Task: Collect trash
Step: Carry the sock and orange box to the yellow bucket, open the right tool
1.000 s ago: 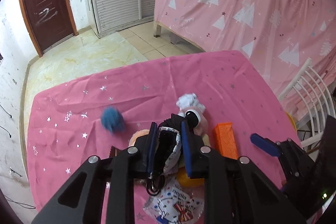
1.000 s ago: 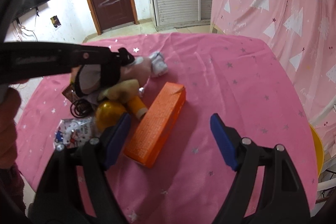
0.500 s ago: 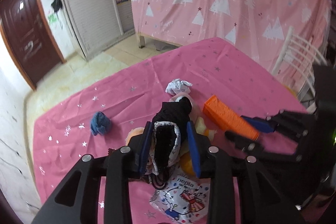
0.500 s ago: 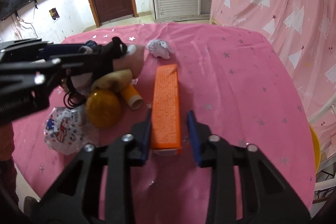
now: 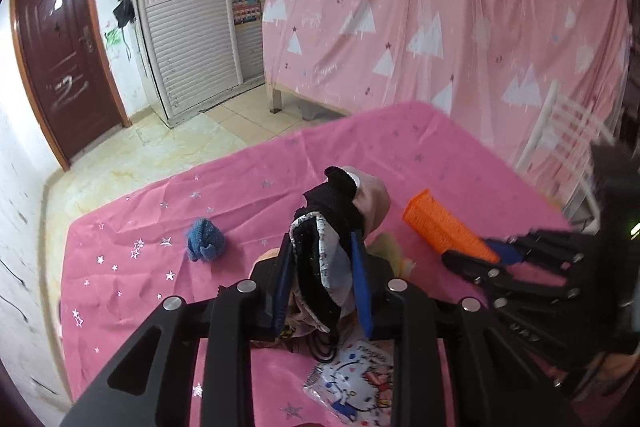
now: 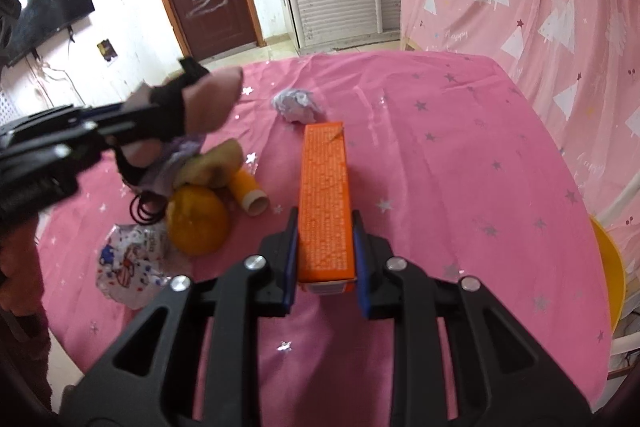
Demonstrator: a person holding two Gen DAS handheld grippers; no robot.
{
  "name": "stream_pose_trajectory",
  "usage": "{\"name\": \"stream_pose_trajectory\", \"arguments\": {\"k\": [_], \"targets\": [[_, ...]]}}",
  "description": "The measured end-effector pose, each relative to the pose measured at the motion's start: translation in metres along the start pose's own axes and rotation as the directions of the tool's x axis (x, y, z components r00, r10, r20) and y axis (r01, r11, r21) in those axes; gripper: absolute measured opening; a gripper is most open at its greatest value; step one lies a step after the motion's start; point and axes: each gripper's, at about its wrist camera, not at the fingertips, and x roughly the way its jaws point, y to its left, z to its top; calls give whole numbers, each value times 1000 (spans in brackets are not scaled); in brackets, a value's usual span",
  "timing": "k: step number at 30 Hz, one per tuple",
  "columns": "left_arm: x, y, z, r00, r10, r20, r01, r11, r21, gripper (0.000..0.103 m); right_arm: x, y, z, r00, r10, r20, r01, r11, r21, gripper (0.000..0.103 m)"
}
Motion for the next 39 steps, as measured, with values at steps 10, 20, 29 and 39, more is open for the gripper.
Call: {"name": "stream_pose_trajectory", "arguments": {"k": [10, 20, 29, 39], "targets": [[-41, -7, 27, 990, -118, 81, 126, 987, -100, 21, -33, -12, 2, 996, 12, 84, -15, 1000, 28, 22], [-27, -32, 33, 983, -181, 17, 182, 974, -133, 22, -44, -34, -6, 994, 19, 104, -26, 998, 65, 22], [23, -67, 17, 950, -293, -107, 272, 946, -175, 22, -53, -69, -15, 992, -20, 123, 5, 992, 122, 22], [79, -116, -2, 876, -443, -193, 391, 884, -256, 22, -72, -119, -30, 985, -94, 146, 63, 976, 209, 22]]}}
